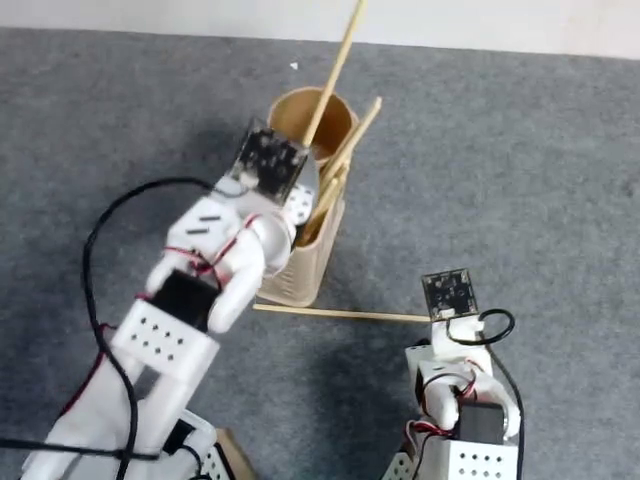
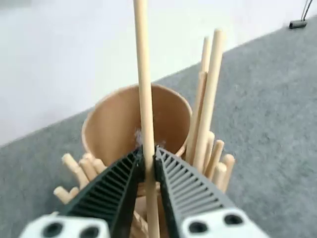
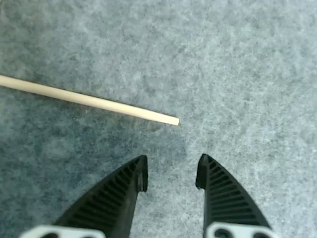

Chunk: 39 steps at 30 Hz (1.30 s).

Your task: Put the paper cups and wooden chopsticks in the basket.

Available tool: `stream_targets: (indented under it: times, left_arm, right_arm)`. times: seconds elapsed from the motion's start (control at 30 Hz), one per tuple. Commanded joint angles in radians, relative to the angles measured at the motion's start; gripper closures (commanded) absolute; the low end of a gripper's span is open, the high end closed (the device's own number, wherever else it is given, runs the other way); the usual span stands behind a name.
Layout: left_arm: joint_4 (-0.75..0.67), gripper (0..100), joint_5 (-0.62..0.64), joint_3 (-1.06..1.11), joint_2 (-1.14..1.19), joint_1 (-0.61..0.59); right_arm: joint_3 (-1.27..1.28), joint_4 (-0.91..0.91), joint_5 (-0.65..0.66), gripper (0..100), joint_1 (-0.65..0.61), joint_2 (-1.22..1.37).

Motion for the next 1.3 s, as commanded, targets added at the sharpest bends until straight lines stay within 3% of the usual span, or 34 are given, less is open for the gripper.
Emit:
stream_targets:
  times: [0.0,0.37,0.47,0.67,0.87,1.27]
  left_arm:
    - [-0.014,88,0.015,0.068,-0.073,-0.019]
    - [0.126,84,0.012,0.03,-0.501,-0.031]
    - [0.181,84,0.011,-0.048,-0.549,-0.096]
    - [0.18,85,0.017,-0.087,-0.392,-0.251]
    - [0.186,84,0.02,-0.113,-0.229,-0.259]
    - [0.466,84,0.075,-0.242,-0.038,-0.26]
  right_arm:
    - [0.117,0.005,0.009,82.9,0.012,-0.012]
    - [0.117,0.005,0.009,82.9,0.012,-0.012]
    - [0.117,0.005,0.009,82.9,0.012,-0.012]
    - [0.117,0.005,0.009,82.9,0.012,-0.012]
    - [0.117,0.005,0.009,82.9,0.012,-0.012]
    - [0.117,0.005,0.009,82.9,0.012,-0.012]
